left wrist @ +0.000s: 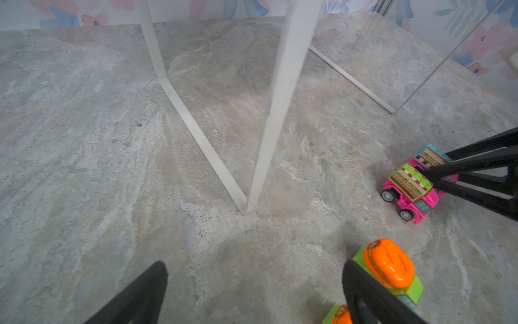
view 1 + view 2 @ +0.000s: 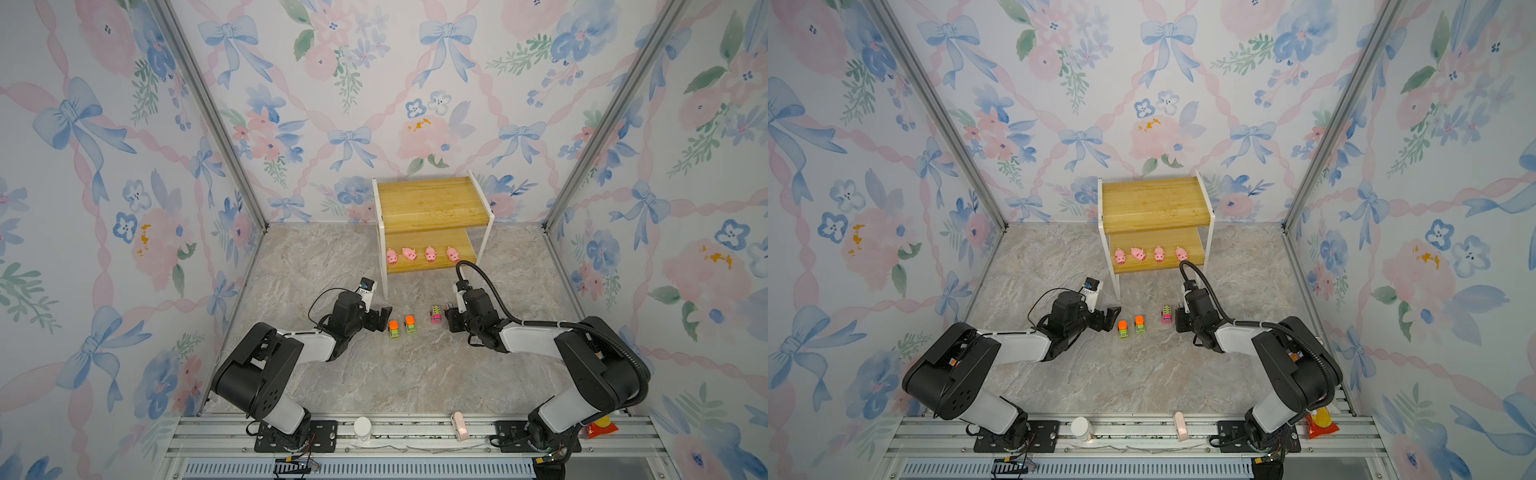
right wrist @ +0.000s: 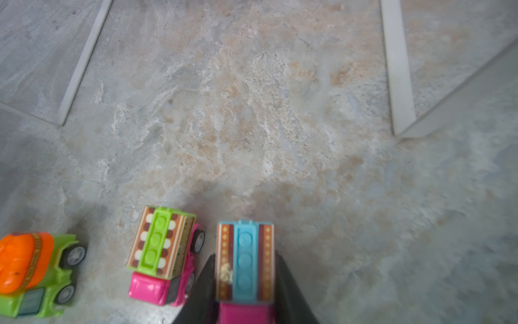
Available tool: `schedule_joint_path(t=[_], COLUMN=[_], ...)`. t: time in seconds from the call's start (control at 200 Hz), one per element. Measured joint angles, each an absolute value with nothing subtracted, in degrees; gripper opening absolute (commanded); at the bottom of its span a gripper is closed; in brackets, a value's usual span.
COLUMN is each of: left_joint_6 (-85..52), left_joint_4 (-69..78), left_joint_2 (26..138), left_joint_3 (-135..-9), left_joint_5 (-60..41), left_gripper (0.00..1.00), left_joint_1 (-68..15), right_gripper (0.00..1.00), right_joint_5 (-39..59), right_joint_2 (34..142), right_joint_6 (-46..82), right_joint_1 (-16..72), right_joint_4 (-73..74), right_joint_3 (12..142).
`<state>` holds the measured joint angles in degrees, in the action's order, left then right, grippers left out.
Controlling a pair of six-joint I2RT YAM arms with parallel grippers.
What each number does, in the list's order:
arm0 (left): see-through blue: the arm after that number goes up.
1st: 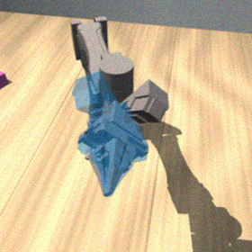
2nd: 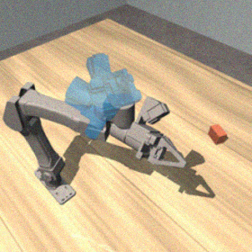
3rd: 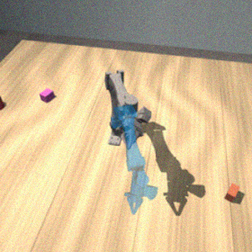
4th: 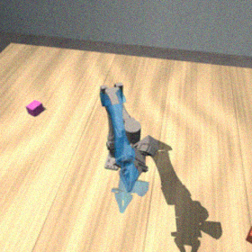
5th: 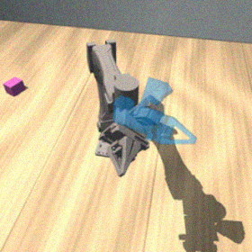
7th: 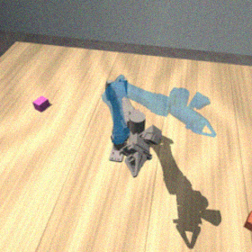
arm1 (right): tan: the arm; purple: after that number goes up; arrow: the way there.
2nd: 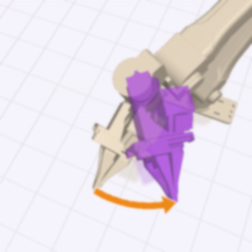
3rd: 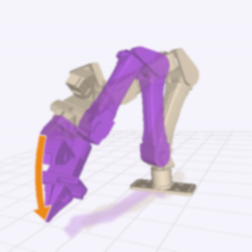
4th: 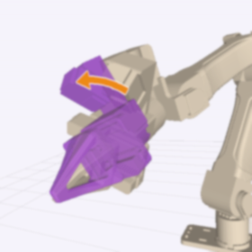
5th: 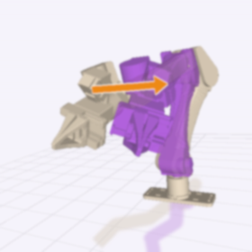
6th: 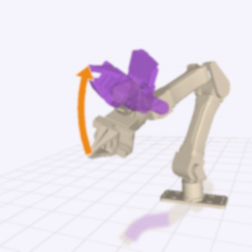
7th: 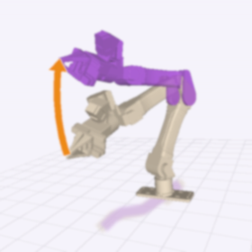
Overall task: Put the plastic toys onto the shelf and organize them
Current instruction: 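Lift the pink truck and carry it with the right gripper to the upper shelf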
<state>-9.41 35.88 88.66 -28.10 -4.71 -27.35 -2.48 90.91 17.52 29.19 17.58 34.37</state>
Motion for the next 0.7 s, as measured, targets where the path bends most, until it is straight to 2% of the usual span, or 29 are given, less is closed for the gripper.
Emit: schedule_joint_path(t=[0.335,0.7], left_joint_6=[-9.41,-9.41], left_joint_4=[35.9,35.9], left_joint_2=[87.7,87.68], left_joint_3=[-27.86,-27.86], left_joint_5=[-4.32,-4.32], left_gripper=[0.98,0.98], left_joint_1=[-27.35,-27.35], right_gripper=[0.24,0.24], right_joint_5=[-1.87,-1.43], right_joint_2=[81.47,64.34], right_joint_6=[16.45,14.96], right_joint_1=[29.26,29.76], right_joint_4=[11.79,-5.32], right_joint_3=[33.85,37.76])
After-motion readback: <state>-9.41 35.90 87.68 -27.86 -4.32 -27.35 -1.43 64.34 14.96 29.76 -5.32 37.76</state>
